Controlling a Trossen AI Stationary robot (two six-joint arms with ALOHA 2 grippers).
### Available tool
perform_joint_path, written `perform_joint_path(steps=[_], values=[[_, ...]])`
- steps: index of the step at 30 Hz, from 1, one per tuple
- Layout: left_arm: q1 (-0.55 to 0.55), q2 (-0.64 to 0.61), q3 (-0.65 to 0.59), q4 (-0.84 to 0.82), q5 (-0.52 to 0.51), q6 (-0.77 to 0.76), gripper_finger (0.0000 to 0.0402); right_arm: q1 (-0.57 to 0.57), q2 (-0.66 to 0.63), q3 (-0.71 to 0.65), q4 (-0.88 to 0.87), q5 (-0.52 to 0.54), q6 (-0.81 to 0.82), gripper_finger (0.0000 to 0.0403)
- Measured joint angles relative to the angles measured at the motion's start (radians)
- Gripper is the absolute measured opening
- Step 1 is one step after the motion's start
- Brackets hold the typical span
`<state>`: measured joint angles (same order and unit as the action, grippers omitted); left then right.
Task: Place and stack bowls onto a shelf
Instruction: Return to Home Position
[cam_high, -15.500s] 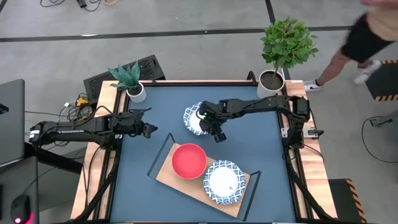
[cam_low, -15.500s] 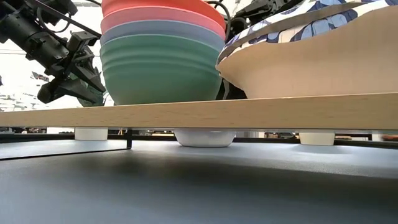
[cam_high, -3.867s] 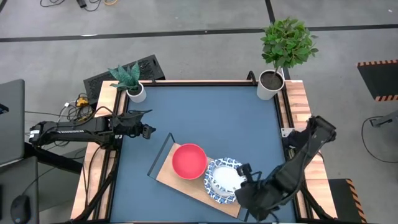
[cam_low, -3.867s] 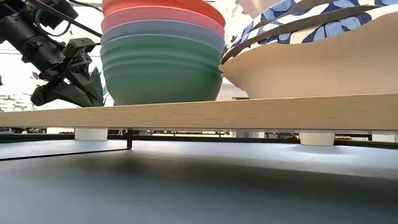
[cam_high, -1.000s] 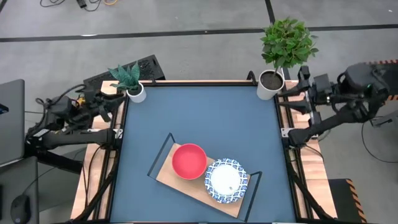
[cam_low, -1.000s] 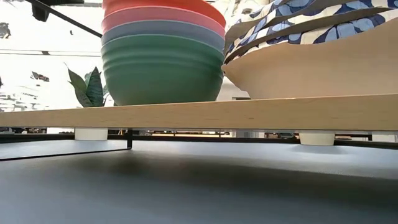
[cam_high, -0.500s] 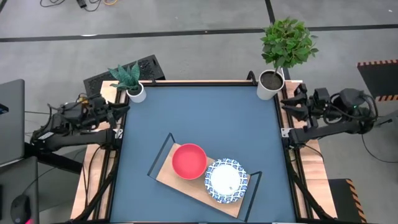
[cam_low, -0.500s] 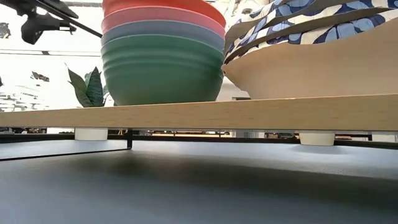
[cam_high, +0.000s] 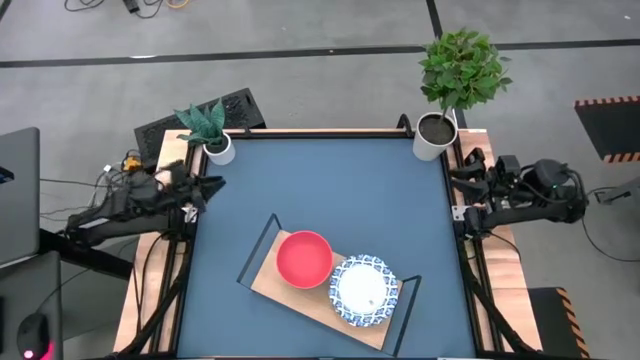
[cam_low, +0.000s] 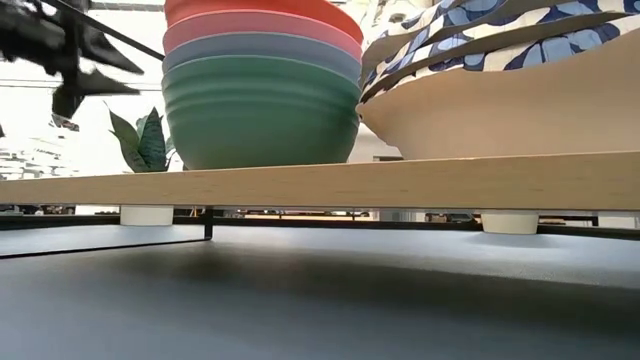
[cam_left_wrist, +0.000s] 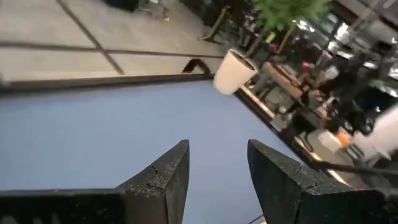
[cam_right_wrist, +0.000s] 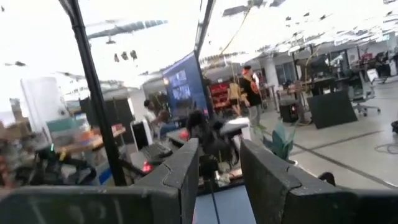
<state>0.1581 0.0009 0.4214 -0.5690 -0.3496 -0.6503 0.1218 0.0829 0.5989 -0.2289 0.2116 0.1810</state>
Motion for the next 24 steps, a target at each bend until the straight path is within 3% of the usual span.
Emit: perform_joint_path(steps=[3, 5, 10, 12, 15, 18, 24], values=[[-0.002, 0.01, -0.096, 0.07, 0.025, -0.046, 0.0147, 0.0, -0.058, -0.055, 0.029, 0.0, 0.016, 0.0144], [-0.002, 0.016, -0.157, 0.2, 0.093, -0.024, 0.0147, 0.0, -0.081, -0.084, 0.046, 0.0, 0.035, 0.0144], [-0.017, 0.004, -0.318, 0.571, 0.504, 0.092, 0.0147, 0.0, -0.077, -0.139, 0.053, -0.008, 0.04, 0.0144], [-0.022, 0.0, -0.359, 0.674, 0.575, 0.089, 0.0147, 0.0, -0.08, -0.169, 0.047, -0.01, 0.039, 0.0144], [-0.028, 0.002, -0.402, 0.672, 0.587, 0.088, 0.0147, 0.0, -0.08, -0.213, 0.059, -0.009, 0.039, 0.0144], [-0.027, 0.002, -0.41, 0.635, 0.534, 0.091, 0.0147, 0.0, -0.08, -0.286, 0.1, -0.007, 0.043, 0.0144], [-0.028, 0.002, -0.411, 0.634, 0.492, 0.138, 0.0147, 0.0, -0.08, -0.514, 0.392, -0.047, 0.039, 0.0144]])
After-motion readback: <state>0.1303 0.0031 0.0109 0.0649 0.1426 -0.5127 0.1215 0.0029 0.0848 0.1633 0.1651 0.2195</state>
